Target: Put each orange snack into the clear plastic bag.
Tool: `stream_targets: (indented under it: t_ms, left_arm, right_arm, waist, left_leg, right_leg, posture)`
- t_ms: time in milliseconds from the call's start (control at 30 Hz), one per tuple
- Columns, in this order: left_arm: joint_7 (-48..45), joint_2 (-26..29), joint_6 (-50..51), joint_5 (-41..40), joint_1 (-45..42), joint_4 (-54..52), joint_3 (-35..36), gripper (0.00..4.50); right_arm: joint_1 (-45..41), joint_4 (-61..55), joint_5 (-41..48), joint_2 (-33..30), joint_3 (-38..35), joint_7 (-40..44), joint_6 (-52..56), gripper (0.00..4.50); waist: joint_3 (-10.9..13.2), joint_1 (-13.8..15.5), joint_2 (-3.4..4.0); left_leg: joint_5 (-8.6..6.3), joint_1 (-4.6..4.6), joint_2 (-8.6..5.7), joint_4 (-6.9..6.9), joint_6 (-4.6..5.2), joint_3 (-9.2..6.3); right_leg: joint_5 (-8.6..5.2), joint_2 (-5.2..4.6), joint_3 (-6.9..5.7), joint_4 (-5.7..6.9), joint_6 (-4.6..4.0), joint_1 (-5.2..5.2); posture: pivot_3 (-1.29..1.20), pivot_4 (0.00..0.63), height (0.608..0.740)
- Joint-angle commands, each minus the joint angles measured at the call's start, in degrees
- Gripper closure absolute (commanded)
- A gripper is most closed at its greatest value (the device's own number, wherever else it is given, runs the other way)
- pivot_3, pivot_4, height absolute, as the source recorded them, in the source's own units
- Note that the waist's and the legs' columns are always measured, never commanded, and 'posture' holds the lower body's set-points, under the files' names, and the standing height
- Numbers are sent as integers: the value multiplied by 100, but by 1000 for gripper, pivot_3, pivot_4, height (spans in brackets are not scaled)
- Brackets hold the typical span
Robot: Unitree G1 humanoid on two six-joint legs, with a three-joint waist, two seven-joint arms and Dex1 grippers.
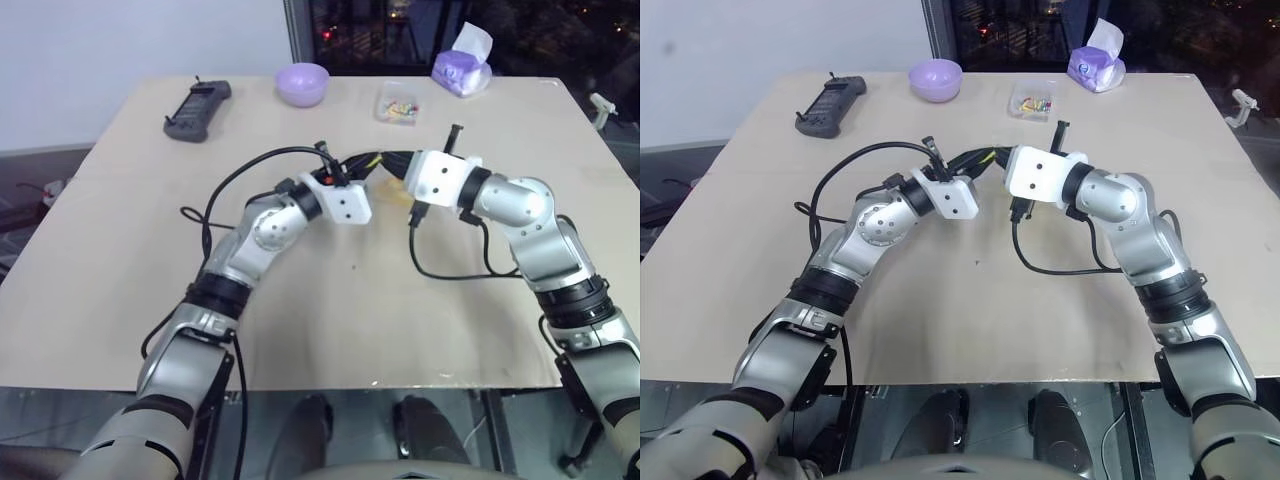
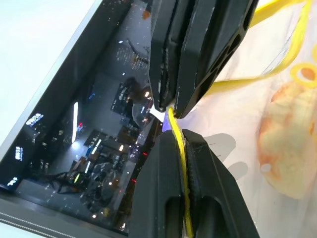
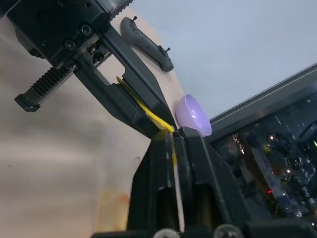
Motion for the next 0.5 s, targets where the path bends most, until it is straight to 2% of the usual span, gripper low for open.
stream_targets:
  t_ms: [33,500]
  left_arm:
    - [16,-31,-9,-48,-51,-261,12,4500]
    - [260,44,-21,44,44,-189,91,4500]
  right_arm:
    - [-158,-124,1,21,-117,-88,-121,4436]
    - [14,-56,-128,-94,-182,-95,-5,4436]
  waist:
    - [0,0,0]
    - [0,1,0]
  left_leg:
    - [0,0,0,0,0,0]
    - [0,0,0,0,0,0]
  right_leg:
    - [0,0,0,0,0,0]
    - [0,0,0,0,0,0]
  posture:
    - [0,150,740]
    - [0,150,740]
